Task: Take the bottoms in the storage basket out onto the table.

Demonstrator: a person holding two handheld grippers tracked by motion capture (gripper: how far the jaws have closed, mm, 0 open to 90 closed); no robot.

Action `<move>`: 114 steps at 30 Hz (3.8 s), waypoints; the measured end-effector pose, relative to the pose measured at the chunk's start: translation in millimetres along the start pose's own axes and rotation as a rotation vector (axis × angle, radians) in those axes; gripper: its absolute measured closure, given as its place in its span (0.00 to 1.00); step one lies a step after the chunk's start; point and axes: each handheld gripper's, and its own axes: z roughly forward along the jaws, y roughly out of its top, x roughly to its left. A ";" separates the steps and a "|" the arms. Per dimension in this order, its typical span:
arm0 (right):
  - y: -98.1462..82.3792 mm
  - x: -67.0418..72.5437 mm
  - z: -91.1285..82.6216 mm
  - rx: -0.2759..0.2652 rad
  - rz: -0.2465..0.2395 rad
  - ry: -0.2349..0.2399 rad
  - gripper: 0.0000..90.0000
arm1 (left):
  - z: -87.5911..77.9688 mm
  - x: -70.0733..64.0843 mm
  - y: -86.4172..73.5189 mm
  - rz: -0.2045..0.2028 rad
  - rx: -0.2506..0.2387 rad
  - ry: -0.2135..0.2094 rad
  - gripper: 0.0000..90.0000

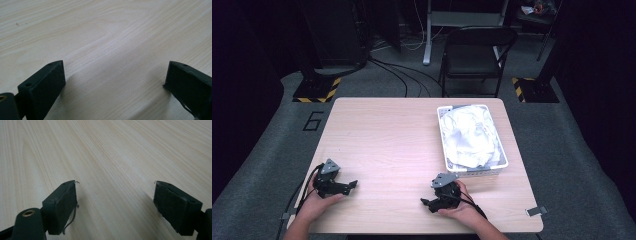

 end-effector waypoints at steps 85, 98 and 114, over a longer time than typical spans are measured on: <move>49.7 -14.7 -96.8 -0.072 0.040 0.016 0.19 | -1.5 -0.1 -0.2 0.004 0.012 -0.005 0.03; 63.3 -28.1 -110.5 -0.068 0.055 -0.005 0.16 | -1.5 -0.1 -0.2 0.005 0.013 -0.006 0.03; 77.7 -46.2 -115.8 -0.055 0.075 -0.064 0.16 | -1.5 -0.1 -0.2 0.004 0.012 -0.006 0.03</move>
